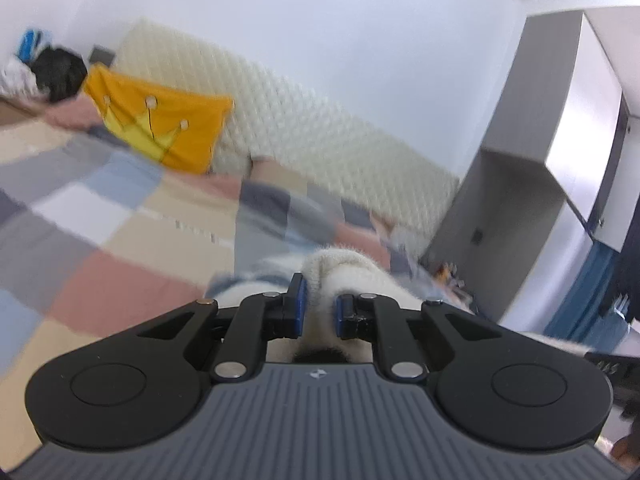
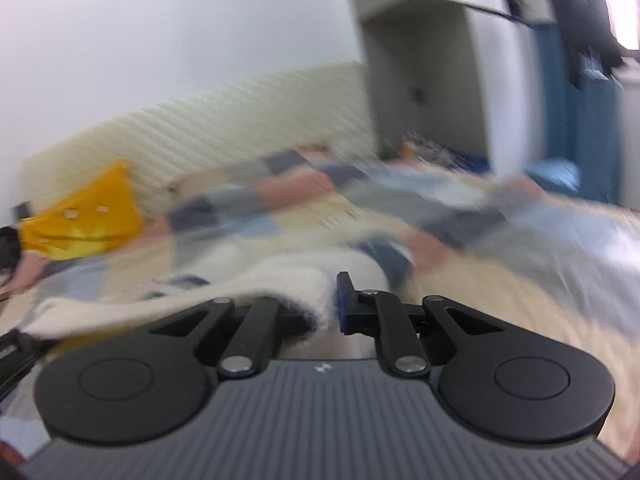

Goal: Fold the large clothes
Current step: 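Lift the sweater high with both grippers, shaking it open in the air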

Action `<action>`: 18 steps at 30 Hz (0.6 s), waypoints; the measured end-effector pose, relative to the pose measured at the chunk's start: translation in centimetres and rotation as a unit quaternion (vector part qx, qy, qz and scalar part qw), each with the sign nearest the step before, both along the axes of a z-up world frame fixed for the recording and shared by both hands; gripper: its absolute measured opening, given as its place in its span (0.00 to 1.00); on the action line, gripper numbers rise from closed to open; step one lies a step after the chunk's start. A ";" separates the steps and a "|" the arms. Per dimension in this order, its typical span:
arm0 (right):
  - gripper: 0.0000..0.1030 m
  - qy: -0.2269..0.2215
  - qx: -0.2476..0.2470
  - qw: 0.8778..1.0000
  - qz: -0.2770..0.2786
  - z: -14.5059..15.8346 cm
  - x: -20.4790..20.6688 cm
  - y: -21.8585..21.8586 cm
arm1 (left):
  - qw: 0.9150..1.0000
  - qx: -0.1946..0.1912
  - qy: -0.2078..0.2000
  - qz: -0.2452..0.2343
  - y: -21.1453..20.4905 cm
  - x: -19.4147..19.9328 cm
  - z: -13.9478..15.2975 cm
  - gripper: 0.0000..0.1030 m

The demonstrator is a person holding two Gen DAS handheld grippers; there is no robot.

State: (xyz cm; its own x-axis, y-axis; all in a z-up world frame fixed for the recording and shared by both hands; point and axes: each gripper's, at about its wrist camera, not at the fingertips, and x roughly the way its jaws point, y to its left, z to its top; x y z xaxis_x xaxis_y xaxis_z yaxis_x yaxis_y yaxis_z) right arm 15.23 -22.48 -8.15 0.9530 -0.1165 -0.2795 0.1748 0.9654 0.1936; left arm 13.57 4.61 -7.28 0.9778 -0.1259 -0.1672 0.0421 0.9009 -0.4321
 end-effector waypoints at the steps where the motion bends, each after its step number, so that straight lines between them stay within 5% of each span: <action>1: 0.11 -0.014 -0.013 1.000 0.014 1.5 -0.2 0.0 | 1.000 -0.001 -0.009 0.004 0.1 -0.3 1.1 0.16; 12: 0.11 -0.108 -0.072 0.983 0.131 18.1 0.2 0.5 | 0.993 -0.016 -0.100 0.053 1.9 -3.2 19.0 0.16; 18: 0.11 -0.157 -0.079 0.968 0.179 26.7 -1.7 1.0 | 0.984 0.010 -0.160 0.073 2.7 -6.4 28.6 0.15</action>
